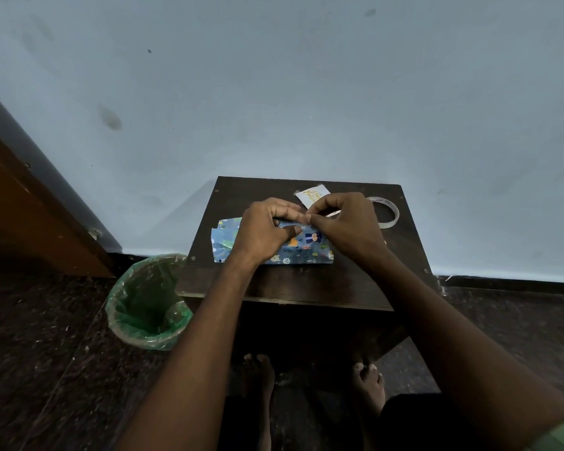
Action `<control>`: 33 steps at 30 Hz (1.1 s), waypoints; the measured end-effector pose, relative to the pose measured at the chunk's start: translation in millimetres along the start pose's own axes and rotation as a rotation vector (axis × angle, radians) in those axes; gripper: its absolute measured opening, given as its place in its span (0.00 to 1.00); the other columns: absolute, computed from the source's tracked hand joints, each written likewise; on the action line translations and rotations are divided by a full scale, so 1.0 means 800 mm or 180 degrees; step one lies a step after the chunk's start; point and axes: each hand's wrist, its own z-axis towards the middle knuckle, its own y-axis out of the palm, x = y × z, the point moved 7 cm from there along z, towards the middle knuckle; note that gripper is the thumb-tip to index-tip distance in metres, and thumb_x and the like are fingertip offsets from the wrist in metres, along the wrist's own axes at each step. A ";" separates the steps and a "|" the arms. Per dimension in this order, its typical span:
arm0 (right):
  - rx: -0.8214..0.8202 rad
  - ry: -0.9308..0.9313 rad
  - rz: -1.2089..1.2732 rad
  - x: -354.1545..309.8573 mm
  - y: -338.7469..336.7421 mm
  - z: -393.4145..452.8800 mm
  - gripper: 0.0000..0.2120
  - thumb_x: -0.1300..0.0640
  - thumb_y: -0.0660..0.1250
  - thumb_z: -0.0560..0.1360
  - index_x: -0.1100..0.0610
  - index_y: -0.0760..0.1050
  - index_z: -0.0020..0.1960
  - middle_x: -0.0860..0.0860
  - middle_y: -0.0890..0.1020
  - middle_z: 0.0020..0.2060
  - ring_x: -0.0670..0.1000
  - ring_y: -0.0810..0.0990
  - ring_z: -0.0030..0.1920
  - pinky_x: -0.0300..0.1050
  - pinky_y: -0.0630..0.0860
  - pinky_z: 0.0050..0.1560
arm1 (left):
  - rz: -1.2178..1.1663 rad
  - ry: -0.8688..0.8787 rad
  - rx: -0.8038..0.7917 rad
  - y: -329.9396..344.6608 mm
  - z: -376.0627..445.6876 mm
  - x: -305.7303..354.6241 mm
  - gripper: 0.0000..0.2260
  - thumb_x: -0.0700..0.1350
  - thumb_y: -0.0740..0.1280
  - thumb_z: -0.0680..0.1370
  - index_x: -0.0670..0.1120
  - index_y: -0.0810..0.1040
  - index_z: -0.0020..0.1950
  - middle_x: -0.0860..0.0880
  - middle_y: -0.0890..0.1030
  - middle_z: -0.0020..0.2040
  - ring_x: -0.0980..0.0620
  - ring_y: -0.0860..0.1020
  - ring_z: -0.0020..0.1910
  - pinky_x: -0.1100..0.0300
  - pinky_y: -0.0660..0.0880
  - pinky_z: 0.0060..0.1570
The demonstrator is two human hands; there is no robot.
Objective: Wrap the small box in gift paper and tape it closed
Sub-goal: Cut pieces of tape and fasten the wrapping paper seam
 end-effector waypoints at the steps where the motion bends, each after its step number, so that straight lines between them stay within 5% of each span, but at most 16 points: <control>1: -0.0020 -0.0004 -0.0021 0.000 0.001 0.001 0.03 0.60 0.77 0.73 0.53 0.87 0.42 0.44 0.86 0.36 0.42 0.84 0.40 0.37 0.78 0.43 | 0.0020 0.0002 0.0012 0.000 0.000 0.000 0.11 0.37 0.80 0.74 0.52 0.91 0.52 0.59 0.85 0.53 0.62 0.82 0.51 0.69 0.78 0.46; 8: -0.0407 0.0081 -0.0009 0.007 0.010 0.004 0.04 0.61 0.75 0.75 0.55 0.86 0.41 0.46 0.86 0.35 0.44 0.84 0.39 0.39 0.77 0.43 | 0.0373 -0.0066 0.0072 -0.005 0.001 0.003 0.10 0.40 0.82 0.73 0.50 0.90 0.53 0.56 0.86 0.54 0.63 0.80 0.46 0.76 0.72 0.43; 13: -0.0620 0.0344 0.0257 0.017 0.013 0.011 0.06 0.63 0.73 0.74 0.56 0.86 0.40 0.50 0.86 0.34 0.45 0.83 0.37 0.43 0.79 0.41 | 0.0558 -0.0079 0.0229 -0.012 -0.001 0.005 0.03 0.44 0.82 0.73 0.50 0.90 0.45 0.56 0.85 0.44 0.56 0.80 0.40 0.63 0.77 0.40; 17: -0.0643 0.0524 0.0483 0.021 0.013 0.016 0.08 0.65 0.71 0.73 0.56 0.85 0.38 0.47 0.87 0.36 0.44 0.82 0.40 0.40 0.75 0.42 | 0.0597 -0.0124 0.0189 -0.010 -0.002 0.005 0.03 0.44 0.79 0.77 0.47 0.90 0.43 0.60 0.81 0.42 0.65 0.79 0.40 0.71 0.71 0.39; 21: -0.0684 0.0537 0.0537 0.021 0.011 0.018 0.08 0.66 0.71 0.72 0.57 0.85 0.38 0.45 0.86 0.34 0.43 0.81 0.39 0.39 0.75 0.42 | 0.0482 -0.0146 0.0119 -0.007 -0.003 0.010 0.08 0.50 0.78 0.77 0.46 0.90 0.42 0.54 0.85 0.43 0.56 0.81 0.45 0.64 0.75 0.41; 26: -0.0746 0.0496 0.0413 0.022 0.013 0.019 0.08 0.64 0.71 0.74 0.56 0.85 0.39 0.45 0.85 0.34 0.40 0.79 0.37 0.32 0.72 0.37 | 0.0469 -0.0192 0.0120 -0.007 -0.005 0.014 0.11 0.48 0.75 0.80 0.48 0.89 0.39 0.53 0.86 0.41 0.55 0.81 0.47 0.66 0.72 0.40; 33: -0.0764 0.0372 0.0099 0.018 0.016 0.020 0.10 0.64 0.71 0.73 0.52 0.84 0.37 0.43 0.85 0.30 0.41 0.82 0.35 0.35 0.74 0.37 | 0.0634 -0.0317 0.0136 -0.006 -0.006 0.015 0.02 0.46 0.80 0.75 0.50 0.89 0.47 0.53 0.84 0.41 0.48 0.79 0.39 0.55 0.78 0.43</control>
